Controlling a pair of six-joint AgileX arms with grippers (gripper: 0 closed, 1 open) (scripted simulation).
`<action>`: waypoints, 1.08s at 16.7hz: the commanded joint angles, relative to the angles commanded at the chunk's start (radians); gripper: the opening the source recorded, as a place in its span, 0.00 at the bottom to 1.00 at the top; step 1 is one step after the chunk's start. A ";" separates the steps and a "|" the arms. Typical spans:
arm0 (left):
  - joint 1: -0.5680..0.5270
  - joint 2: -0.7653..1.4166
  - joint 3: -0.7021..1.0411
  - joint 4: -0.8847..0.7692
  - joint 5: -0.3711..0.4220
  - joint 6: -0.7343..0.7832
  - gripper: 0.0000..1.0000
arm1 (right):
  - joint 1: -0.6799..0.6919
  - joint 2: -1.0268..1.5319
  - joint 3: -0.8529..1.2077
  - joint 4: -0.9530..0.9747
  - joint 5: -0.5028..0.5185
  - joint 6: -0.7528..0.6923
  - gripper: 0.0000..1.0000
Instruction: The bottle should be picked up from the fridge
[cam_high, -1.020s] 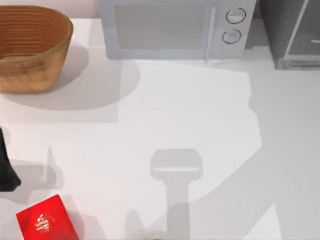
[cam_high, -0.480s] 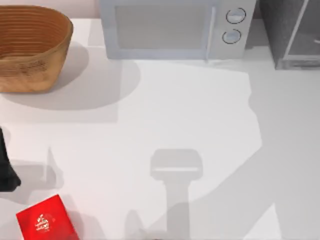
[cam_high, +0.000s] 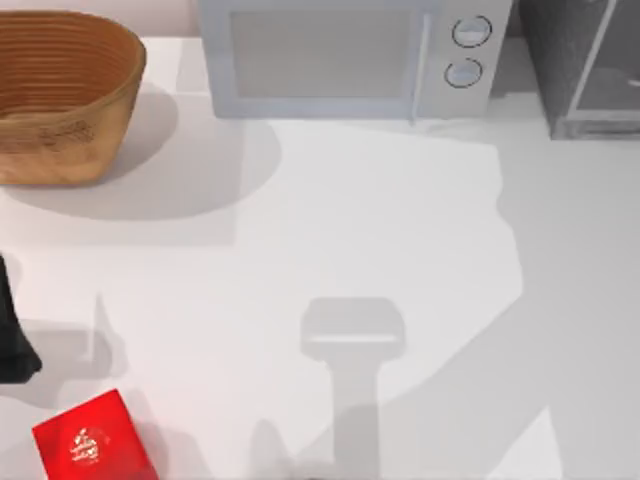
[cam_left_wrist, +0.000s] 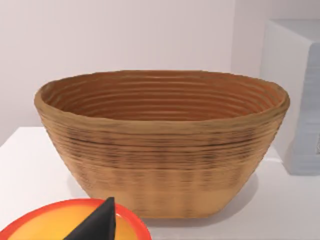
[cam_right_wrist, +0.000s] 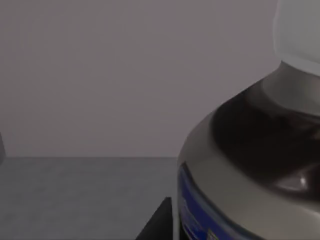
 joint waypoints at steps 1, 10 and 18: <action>0.000 0.000 0.000 0.000 0.000 0.000 1.00 | 0.000 -0.002 0.001 -0.003 0.000 0.000 0.00; 0.000 0.000 0.000 0.000 0.000 0.000 1.00 | 0.000 -0.097 0.064 -0.161 -0.002 0.001 0.00; 0.000 0.000 0.000 0.000 0.000 0.000 1.00 | -0.023 -0.210 -0.111 -0.105 -0.023 -0.002 0.00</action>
